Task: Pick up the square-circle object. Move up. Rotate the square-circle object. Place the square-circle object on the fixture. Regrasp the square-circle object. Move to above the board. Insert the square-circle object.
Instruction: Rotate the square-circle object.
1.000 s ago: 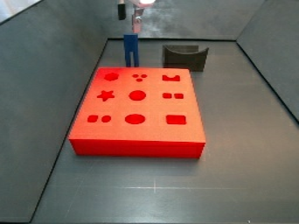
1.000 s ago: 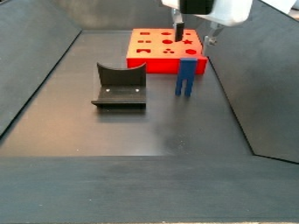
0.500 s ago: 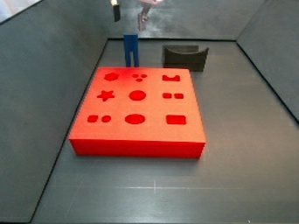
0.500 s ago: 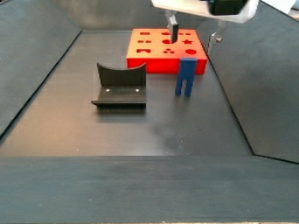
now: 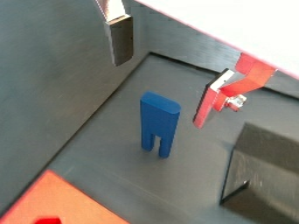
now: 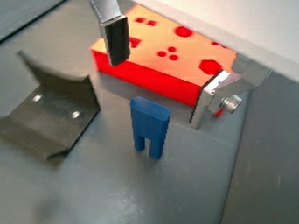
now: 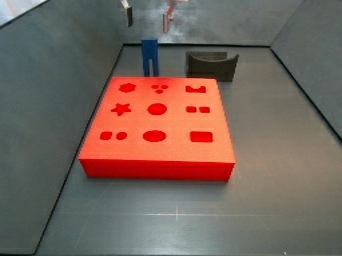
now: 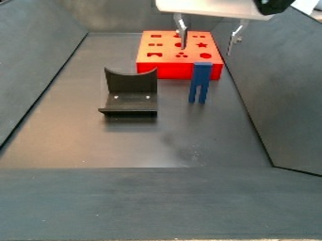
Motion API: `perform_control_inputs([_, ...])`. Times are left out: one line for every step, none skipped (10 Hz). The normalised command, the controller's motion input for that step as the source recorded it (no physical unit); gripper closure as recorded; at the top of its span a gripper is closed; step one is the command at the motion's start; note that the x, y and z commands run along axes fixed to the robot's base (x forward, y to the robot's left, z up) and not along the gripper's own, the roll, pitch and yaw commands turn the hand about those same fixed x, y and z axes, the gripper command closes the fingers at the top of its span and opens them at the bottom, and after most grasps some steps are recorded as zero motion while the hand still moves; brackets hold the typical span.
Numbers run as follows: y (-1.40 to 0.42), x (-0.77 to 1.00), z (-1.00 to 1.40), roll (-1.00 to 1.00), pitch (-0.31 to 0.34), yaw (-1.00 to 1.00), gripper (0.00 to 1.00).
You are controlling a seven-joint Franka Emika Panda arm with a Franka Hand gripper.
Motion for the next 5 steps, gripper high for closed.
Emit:
perform_control_inputs([0.0,0.04,-0.02,-0.13,0.01,1.0,0.0])
perform_control_inputs([0.0,0.04,-0.02,-0.15,0.011,0.93,0.0])
perform_control_inputs([0.0,0.04,-0.02,-0.15,0.011,0.68,0.0])
perform_control_inputs([0.0,0.04,-0.02,-0.13,0.012,0.39,0.0])
perform_control_inputs([0.01,0.04,-0.02,-0.11,0.013,0.23,0.0])
